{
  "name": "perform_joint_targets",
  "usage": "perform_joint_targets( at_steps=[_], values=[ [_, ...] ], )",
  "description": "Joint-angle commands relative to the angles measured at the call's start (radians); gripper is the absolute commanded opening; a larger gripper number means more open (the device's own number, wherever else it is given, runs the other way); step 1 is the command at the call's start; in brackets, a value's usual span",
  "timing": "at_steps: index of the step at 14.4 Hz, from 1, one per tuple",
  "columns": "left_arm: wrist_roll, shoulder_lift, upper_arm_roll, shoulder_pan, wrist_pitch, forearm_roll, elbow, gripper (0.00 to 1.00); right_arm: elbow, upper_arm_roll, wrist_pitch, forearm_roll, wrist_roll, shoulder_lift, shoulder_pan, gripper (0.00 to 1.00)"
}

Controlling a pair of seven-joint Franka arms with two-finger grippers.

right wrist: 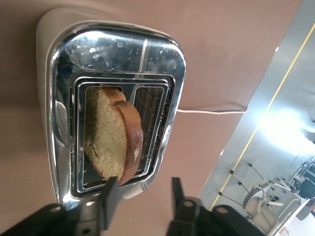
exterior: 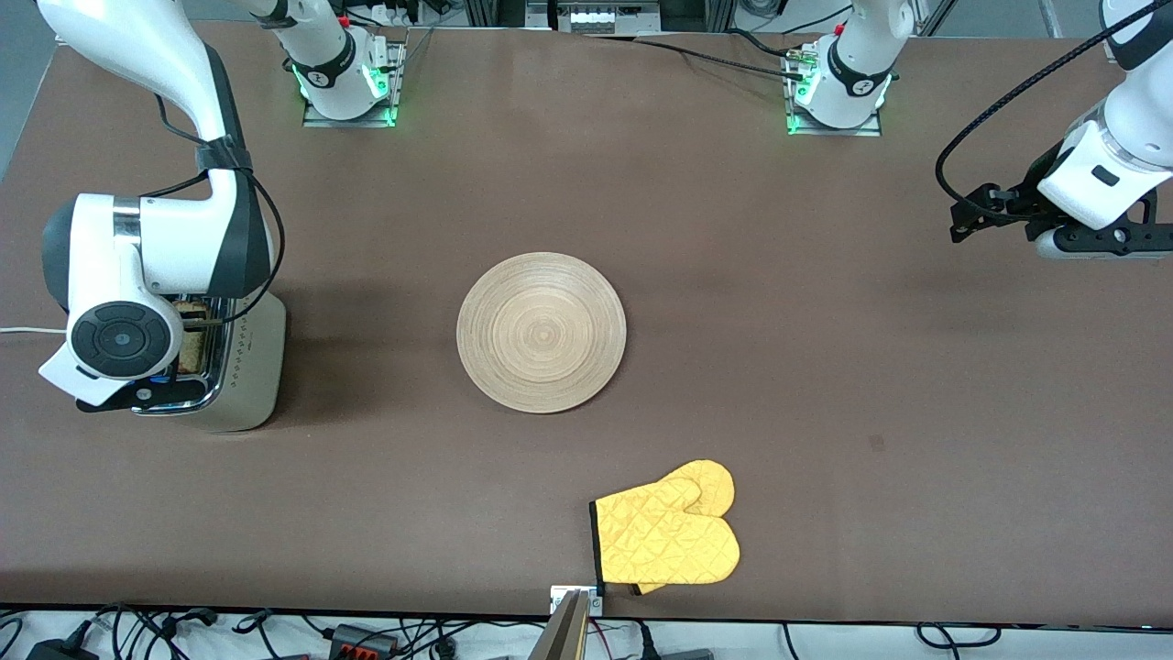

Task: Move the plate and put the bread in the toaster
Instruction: 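Lower the bread upright into a toaster slot with the right gripper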

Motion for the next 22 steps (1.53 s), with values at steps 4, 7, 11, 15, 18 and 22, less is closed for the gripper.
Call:
perform_joint_targets(
  at_steps=[4,7,11,15,18,22],
  values=[
    [-0.005,-0.008,0.005,0.002,-0.019,-0.017,0.01,1.0,0.051,0.012,-0.017,0.138,-0.009,-0.092,0.004,1.0],
    [-0.005,-0.008,0.005,0.002,-0.017,-0.017,0.01,1.0,0.1,0.012,-0.017,0.262,-0.008,-0.109,0.004,1.0],
    [-0.005,-0.008,0.005,0.002,-0.017,-0.017,0.01,1.0,0.129,0.0,-0.005,0.373,0.014,-0.124,0.0,1.0],
    [-0.004,-0.008,0.005,0.002,-0.017,-0.017,0.01,1.0,0.131,-0.001,-0.005,0.445,-0.002,-0.14,-0.012,1.0],
    [-0.004,-0.007,0.005,0.002,-0.017,-0.017,0.01,1.0,0.134,-0.006,0.0,0.489,0.011,-0.141,-0.06,1.0],
    [-0.004,-0.002,0.005,0.002,-0.017,-0.017,0.01,1.0,0.115,0.055,0.086,0.597,0.015,-0.199,-0.185,1.0]
  ],
)
